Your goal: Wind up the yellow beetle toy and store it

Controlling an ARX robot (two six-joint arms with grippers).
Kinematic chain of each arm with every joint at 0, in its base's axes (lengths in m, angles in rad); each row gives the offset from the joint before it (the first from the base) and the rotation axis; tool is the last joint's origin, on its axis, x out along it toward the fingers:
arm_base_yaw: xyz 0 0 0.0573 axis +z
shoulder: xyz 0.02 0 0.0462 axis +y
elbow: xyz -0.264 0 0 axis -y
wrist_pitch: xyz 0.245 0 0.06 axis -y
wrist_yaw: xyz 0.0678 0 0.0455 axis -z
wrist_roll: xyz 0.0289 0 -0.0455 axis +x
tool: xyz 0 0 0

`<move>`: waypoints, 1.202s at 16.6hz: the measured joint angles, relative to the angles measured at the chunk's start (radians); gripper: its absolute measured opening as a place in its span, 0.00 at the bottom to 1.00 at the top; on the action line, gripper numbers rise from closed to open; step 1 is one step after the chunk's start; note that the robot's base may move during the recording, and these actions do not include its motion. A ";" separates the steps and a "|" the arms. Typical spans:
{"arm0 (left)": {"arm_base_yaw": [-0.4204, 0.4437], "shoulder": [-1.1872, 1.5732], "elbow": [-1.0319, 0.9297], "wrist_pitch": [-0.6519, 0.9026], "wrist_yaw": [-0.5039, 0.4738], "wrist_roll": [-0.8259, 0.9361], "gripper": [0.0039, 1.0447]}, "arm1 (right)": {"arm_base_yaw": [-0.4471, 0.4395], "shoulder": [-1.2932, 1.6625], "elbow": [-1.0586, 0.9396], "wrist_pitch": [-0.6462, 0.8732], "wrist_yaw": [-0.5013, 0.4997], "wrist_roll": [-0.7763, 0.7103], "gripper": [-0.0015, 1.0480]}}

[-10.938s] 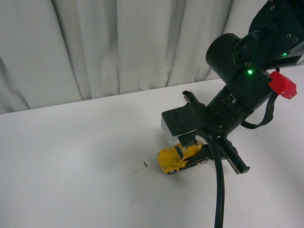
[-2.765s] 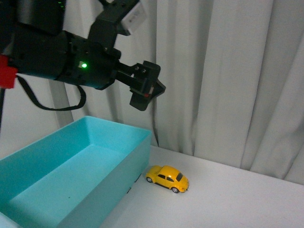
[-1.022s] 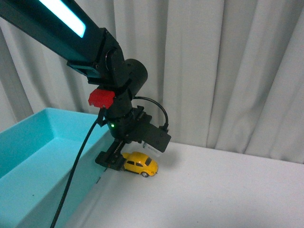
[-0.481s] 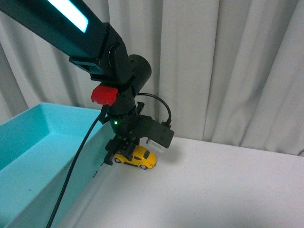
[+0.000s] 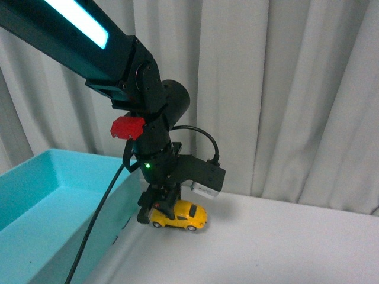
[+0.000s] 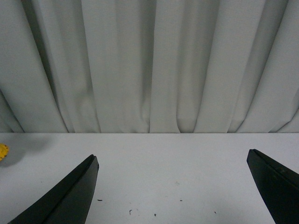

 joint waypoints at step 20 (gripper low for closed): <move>0.459 -0.490 -0.262 -0.033 -0.005 -0.643 0.31 | 0.000 0.000 0.000 0.000 0.000 0.000 0.94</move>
